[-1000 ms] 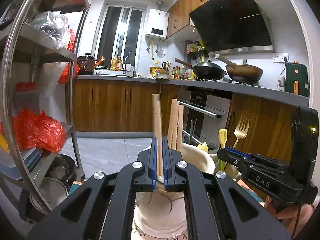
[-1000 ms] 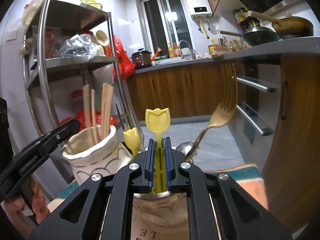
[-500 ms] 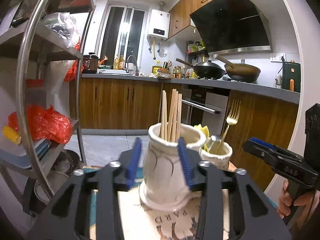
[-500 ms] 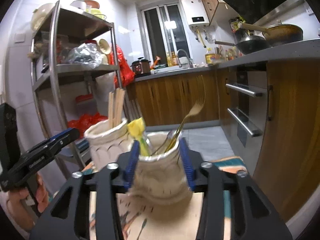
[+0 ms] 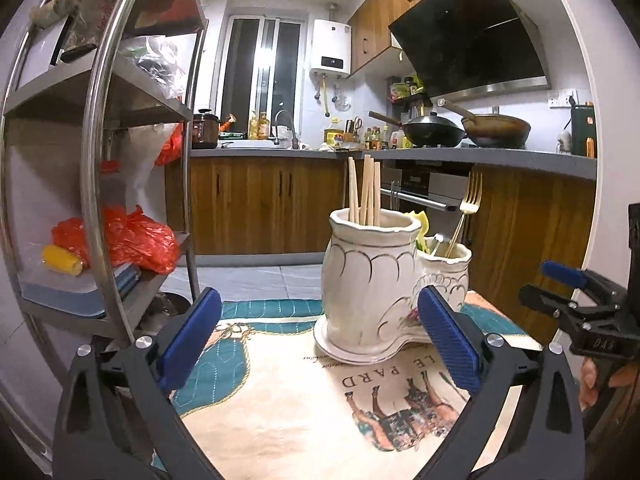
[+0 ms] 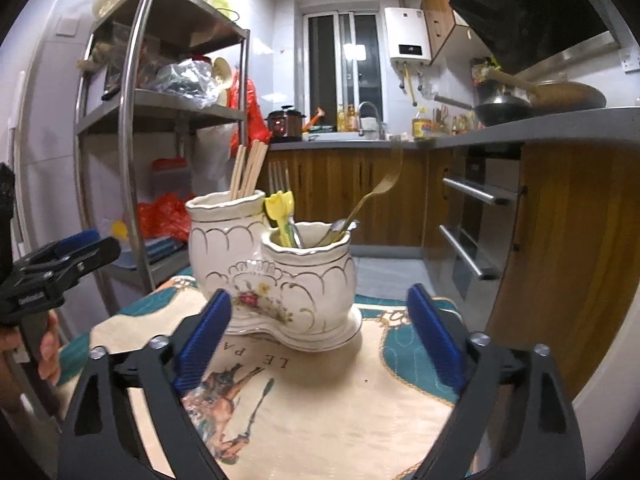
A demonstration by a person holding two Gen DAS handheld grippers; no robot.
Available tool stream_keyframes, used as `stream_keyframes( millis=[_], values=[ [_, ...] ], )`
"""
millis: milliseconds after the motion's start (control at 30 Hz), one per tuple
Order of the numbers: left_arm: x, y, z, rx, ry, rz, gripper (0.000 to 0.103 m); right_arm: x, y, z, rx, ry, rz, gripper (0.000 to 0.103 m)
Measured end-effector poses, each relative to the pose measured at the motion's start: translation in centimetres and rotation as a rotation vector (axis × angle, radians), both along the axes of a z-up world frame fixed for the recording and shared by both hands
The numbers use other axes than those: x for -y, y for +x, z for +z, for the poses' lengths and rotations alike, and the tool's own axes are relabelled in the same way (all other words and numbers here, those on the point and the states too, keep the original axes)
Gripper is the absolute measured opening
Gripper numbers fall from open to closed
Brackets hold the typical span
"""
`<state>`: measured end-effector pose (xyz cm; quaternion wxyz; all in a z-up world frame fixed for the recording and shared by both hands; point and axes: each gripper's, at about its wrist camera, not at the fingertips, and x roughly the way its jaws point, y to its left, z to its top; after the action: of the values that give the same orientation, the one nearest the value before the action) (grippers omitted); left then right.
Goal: Organize utensils
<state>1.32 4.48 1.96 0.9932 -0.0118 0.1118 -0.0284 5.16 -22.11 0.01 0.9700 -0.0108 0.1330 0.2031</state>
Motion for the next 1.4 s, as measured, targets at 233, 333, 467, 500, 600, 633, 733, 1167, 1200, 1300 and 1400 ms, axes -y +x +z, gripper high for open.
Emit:
stream_keyframes(
  millis=[233,333,467,500,600,633,733,1167,1200,1300,1400],
  values=[
    [0.1,0.1,-0.5,-0.018,0.028,0.017,0.097,0.2,0.0,0.1,0.010,0.000,-0.047,0.096],
    [0.2,0.2,-0.5,-0.023,0.032,0.021,0.097,-0.1,-0.1,0.0,0.014,-0.020,-0.051,0.096],
    [0.3,0.3,-0.5,-0.021,0.033,0.023,0.097,-0.1,-0.3,0.0,0.025,-0.021,-0.048,0.096],
    [0.3,0.2,-0.5,-0.019,0.034,0.024,0.097,0.0,-0.4,0.0,0.027,-0.020,-0.047,0.096],
    [0.7,0.0,-0.5,-0.008,0.047,0.021,0.097,-0.1,-0.5,0.1,0.030,-0.023,-0.040,0.097],
    [0.7,0.0,-0.5,-0.005,0.052,0.021,0.097,-0.1,-0.5,0.0,0.031,-0.024,-0.039,0.097],
    [1.0,-0.1,-0.5,0.002,0.065,0.019,0.097,-0.1,-0.5,0.1,0.032,-0.025,-0.036,0.097],
    [1.1,0.0,-0.4,-0.007,0.068,0.017,0.097,-0.1,-0.5,0.1,0.028,-0.024,-0.036,0.098],
    [1.1,0.0,-0.4,-0.007,0.068,0.018,0.097,-0.1,-0.5,0.1,0.028,-0.025,-0.036,0.098],
    [1.1,0.0,-0.4,-0.007,0.068,0.019,0.097,-0.1,-0.5,0.0,0.028,-0.025,-0.036,0.098],
    [1.1,0.0,-0.4,-0.007,0.067,0.019,0.097,-0.2,-0.5,0.0,0.028,-0.024,-0.036,0.098]
  ],
)
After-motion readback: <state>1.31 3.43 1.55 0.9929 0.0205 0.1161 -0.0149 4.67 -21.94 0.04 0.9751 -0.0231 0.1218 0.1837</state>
